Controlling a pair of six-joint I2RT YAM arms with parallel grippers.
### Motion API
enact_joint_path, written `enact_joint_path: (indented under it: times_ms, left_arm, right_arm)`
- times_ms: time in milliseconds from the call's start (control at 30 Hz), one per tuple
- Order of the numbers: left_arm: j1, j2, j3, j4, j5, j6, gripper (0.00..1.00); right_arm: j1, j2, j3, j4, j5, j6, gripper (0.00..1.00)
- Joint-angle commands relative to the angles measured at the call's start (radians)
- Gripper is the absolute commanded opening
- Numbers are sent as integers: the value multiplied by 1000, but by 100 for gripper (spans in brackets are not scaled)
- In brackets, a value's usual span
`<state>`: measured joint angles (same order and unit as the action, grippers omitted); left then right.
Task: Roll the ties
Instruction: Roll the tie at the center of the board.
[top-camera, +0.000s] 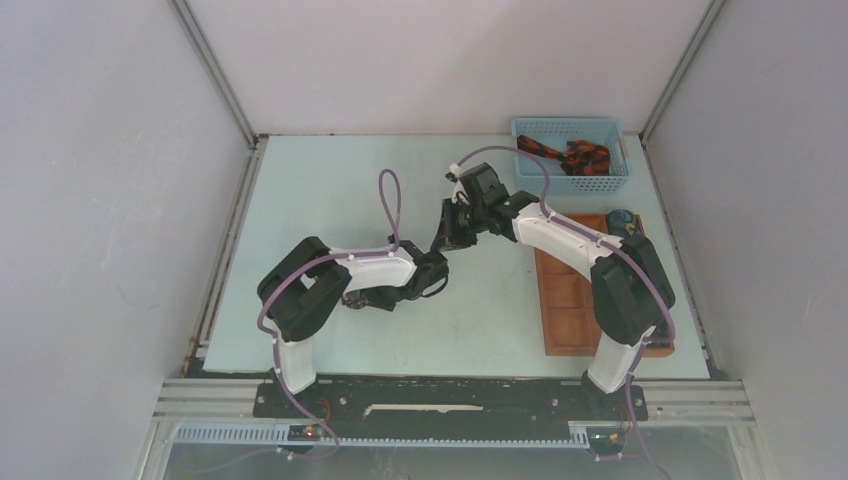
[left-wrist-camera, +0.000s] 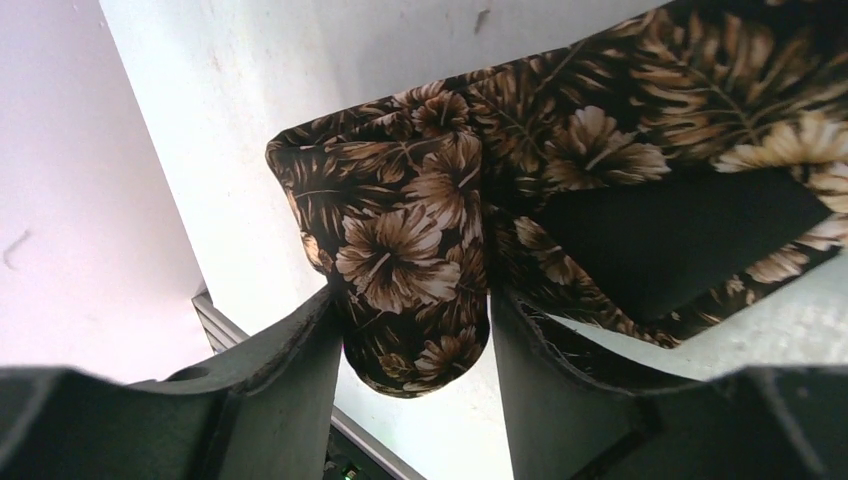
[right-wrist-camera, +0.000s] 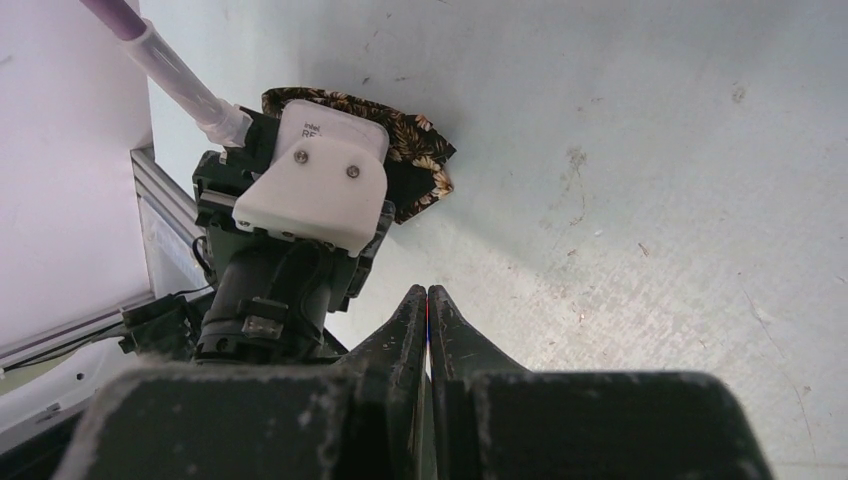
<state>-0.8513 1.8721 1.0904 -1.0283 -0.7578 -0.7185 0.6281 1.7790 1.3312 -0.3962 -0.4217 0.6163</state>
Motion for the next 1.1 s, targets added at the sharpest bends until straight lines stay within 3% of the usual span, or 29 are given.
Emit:
enact_joint_path:
  times_ms: [0, 333, 1067]
  left_arm:
    - [-24, 16, 51, 9, 13, -37, 59]
    - [-34, -33, 94, -1, 60, -8, 65]
    - [8, -236, 11, 318, 390, 113, 67]
  right_arm:
    - [-5, -65, 1, -10, 12, -19, 5]
    - [-8, -79, 3, -11, 18, -13, 5]
    - [-5, -83, 2, -17, 32, 5, 6]
